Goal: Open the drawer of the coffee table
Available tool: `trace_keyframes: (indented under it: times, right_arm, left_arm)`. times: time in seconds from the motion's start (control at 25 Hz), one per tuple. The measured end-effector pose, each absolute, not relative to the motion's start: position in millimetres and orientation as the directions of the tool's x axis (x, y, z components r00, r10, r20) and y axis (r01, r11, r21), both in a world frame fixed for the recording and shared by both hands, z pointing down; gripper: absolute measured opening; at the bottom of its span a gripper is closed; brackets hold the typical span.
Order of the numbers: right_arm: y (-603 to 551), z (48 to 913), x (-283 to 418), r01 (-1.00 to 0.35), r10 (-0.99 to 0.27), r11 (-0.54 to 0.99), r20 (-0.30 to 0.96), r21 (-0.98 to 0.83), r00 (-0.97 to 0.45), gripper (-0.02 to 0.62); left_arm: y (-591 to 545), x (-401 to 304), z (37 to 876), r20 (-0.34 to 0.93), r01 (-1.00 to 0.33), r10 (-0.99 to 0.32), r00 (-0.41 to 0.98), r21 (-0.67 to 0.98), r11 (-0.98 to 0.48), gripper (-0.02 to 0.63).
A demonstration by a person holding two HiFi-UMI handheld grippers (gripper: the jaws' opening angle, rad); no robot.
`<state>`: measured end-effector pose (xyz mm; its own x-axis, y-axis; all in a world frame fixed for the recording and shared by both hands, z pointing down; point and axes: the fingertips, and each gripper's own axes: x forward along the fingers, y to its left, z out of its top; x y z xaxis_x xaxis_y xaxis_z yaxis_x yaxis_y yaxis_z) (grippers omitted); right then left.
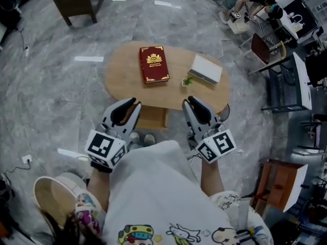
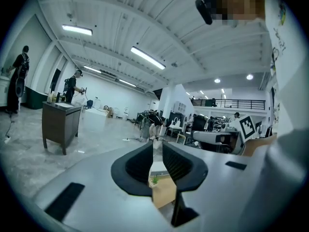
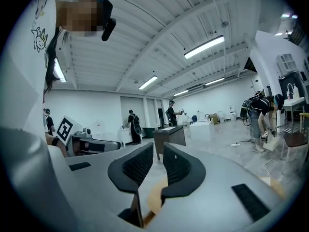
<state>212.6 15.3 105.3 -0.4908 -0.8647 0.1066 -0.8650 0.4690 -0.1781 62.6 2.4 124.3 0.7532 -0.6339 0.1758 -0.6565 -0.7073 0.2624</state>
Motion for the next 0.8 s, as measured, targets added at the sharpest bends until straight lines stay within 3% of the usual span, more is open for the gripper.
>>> trace_keyframes:
  times: [0.28, 0.8]
  right_arm:
    - [21, 107, 211, -0.88, -0.879, 0.444, 0.112, -0.168, -0.464, 0.009]
    - [29, 120, 219, -0.89, -0.87, 0.44, 0.191, -0.117, -0.455, 0.0]
  left_arm:
    - [9, 59, 123, 0.193, -0.674, -0.646, 0.738, 0.23, -0.702, 0.011]
    - [10, 49, 129, 0.211, -0.707, -0.676, 0.707, 0.235, -0.667, 0.005]
